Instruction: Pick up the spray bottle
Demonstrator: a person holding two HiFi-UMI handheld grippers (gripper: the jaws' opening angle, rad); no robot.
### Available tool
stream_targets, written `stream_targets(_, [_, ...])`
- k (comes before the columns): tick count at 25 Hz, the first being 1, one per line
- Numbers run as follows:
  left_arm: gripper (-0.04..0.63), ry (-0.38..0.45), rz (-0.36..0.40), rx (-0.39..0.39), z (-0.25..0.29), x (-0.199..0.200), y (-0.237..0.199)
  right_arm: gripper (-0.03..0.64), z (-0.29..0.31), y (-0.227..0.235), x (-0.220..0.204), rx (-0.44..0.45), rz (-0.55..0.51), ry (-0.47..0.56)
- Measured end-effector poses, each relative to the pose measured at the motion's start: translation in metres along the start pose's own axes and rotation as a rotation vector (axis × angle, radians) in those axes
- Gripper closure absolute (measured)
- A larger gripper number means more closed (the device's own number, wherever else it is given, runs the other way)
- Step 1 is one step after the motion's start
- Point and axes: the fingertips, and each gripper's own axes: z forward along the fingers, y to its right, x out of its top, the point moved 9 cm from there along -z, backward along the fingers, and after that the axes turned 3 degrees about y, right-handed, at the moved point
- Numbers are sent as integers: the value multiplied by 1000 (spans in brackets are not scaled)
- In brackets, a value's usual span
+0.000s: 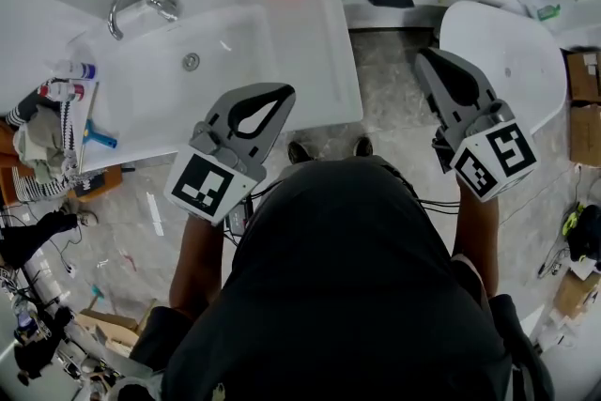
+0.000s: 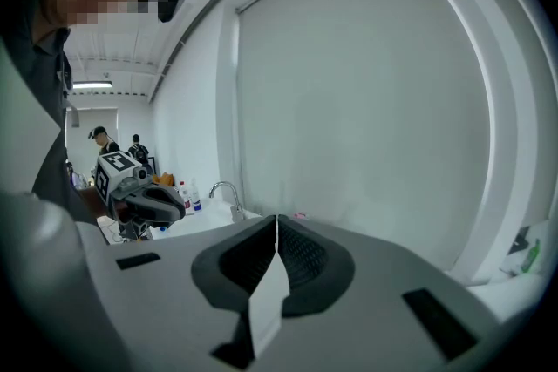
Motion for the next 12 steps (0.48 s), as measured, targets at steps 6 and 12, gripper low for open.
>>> stream_targets(6, [591,21,1,-7,0,-3,-5,606,9,-6,0,17,-11,-24])
stream_targets(12, [591,21,-7,-21,2,-5,-16,606,18,-6,5,6,-25,-37])
